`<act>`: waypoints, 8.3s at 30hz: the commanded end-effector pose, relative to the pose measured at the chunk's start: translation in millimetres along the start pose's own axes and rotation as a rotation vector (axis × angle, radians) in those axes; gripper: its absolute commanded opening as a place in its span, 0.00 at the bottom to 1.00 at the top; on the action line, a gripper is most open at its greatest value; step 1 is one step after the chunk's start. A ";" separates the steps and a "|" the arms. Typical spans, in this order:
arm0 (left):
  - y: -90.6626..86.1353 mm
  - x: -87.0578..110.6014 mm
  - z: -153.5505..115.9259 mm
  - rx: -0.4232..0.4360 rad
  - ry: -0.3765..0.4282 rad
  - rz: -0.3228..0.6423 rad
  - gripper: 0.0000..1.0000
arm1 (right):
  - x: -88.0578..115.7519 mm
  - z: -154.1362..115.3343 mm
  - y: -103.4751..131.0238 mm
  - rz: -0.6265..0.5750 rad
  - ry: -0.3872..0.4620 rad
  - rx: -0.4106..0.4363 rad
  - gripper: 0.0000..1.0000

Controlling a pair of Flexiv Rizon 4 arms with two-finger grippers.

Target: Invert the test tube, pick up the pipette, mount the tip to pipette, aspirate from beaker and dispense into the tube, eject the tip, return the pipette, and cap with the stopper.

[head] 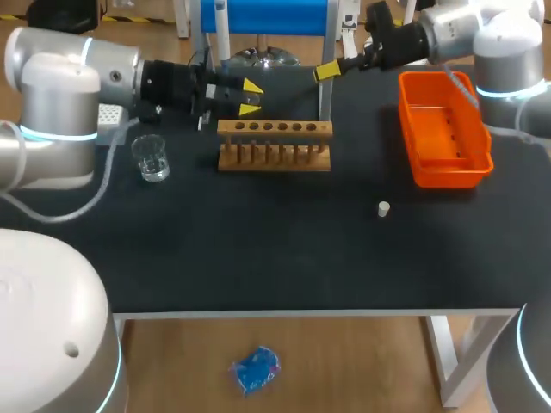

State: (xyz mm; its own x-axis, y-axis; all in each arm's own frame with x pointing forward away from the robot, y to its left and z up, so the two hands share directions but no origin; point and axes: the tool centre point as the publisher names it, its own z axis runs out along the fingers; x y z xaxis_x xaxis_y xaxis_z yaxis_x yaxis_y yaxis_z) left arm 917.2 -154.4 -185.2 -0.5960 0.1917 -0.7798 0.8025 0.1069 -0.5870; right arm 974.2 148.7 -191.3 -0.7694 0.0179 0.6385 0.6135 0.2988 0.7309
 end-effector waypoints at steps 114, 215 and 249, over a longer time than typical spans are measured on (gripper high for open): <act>92.9 -41.6 59.9 0.119 -0.047 -0.761 0.00 | -96.9 -19.5 -103.2 -0.752 -0.320 0.401 1.00; 143.1 -13.1 32.0 -0.038 -0.148 -0.909 1.00 | -96.9 -19.5 -103.2 -0.752 -0.320 0.401 1.00; 106.6 -12.0 -47.2 -0.241 -0.398 -0.968 1.00 | -96.9 -19.5 -103.2 -0.752 -0.320 0.401 1.00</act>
State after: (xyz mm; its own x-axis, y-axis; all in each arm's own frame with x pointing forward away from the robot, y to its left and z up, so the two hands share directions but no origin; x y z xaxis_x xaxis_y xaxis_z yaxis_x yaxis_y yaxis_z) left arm 1012.1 -97.9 -227.7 -0.9170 -0.3965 -0.0429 -0.0598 0.2432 -0.9681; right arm 988.1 97.6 -323.4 -0.9911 -0.0682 -0.1144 -0.1312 0.6475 0.7507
